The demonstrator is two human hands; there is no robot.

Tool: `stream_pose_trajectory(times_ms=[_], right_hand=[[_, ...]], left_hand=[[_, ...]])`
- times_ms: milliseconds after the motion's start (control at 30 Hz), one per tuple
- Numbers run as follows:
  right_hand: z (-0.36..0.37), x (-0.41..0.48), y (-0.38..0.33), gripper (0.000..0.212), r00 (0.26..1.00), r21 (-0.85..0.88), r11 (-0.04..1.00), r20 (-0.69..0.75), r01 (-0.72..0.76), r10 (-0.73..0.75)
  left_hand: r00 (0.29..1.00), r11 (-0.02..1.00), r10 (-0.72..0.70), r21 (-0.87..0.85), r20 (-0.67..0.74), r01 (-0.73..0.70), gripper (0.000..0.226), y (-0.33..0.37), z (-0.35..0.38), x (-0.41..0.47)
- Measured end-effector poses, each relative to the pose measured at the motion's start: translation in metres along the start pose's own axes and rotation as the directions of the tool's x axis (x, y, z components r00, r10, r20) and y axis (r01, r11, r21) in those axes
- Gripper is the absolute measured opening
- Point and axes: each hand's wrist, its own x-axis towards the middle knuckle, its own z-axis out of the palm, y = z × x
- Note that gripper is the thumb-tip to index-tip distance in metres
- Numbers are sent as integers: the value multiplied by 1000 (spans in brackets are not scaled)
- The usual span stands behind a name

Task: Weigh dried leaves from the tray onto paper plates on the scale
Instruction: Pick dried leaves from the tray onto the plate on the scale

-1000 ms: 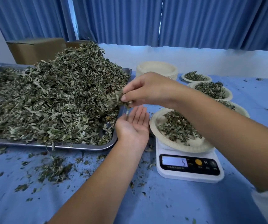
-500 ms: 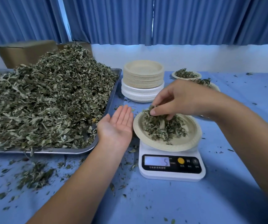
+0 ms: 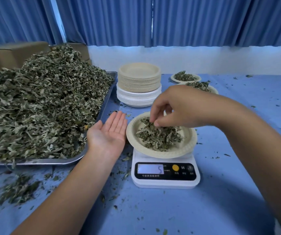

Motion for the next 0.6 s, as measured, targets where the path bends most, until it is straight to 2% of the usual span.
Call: stream_pose_trajectory(times_ms=[67,233,300,467,600], right_hand=[[3,1,-2,10,998,21,1000,56,8,-10],[14,4,1,9,971,-60,996,226,-60,73],[12,4,1,10,973,-24,997,218,-68,72],[2,1,2,10,996,78,996,82,-37,30],[1,0,3,10,997,92,995,65,-40,34]], left_hand=[[1000,1000,0,3,0,0,46,0,0,0],[1000,1000,5,5,-2,-5,46,0,-1,1],[1000,1000,5,7,-5,-5,46,0,-1,1],[1000,1000,11,4,4,-11,45,-1,-1,2],[1000,1000,13,6,9,-13,45,-1,-1,2]])
